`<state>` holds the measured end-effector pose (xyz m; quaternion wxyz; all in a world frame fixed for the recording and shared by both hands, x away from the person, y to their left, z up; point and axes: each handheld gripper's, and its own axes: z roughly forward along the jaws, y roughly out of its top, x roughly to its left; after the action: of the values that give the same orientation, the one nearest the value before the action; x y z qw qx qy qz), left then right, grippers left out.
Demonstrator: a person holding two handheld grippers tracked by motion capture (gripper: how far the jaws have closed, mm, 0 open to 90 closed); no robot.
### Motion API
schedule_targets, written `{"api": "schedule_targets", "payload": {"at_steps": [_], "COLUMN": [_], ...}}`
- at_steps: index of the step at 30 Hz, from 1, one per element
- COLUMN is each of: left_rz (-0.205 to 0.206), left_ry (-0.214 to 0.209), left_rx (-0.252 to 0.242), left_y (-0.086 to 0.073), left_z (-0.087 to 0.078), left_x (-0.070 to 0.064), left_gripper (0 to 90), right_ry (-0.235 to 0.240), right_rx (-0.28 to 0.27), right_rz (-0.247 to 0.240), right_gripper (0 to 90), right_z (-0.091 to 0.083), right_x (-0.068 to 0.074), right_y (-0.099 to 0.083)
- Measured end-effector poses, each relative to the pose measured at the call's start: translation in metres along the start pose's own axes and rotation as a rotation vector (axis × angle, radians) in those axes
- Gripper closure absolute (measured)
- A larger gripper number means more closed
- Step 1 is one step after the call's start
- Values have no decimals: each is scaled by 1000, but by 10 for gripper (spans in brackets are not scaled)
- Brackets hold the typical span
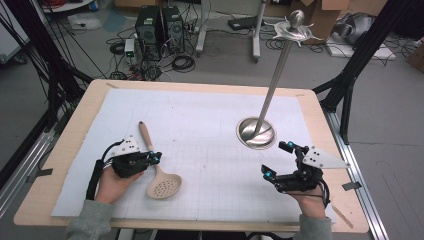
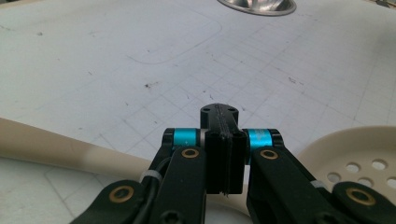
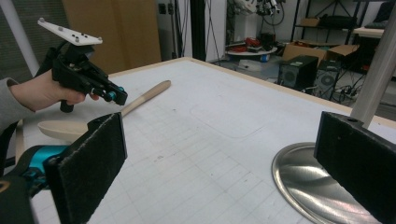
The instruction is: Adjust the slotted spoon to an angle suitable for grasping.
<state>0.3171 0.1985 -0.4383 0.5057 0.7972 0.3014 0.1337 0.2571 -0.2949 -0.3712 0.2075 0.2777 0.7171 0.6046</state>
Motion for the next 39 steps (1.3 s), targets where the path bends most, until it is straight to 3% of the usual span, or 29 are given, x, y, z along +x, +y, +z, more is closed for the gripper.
{"api": "schedule_targets", "payload": {"at_steps": [13, 20, 23, 27, 39], "left_rz": [21, 42, 60, 46, 47], "left_ry": [3, 15, 14, 6, -70], "left_rx": [78, 158, 168, 167, 173], "left_y": [-3, -2, -2, -3, -10], "left_z": [13, 18, 18, 17, 6], "left_x": [-4, -8, -10, -11, -17], "left_gripper": [894, 895, 895, 896, 896], "right_ry": [-3, -1, 0, 0, 3], "right_rx": [8, 14, 17, 23, 18], "right_rz": [8, 0, 3, 2, 1], "right_gripper": [14, 15, 14, 14, 14], "right_z": [0, 1, 1, 3, 4], "right_x": [0, 1, 1, 2, 1], "right_y": [-1, -1, -1, -1, -1]}}
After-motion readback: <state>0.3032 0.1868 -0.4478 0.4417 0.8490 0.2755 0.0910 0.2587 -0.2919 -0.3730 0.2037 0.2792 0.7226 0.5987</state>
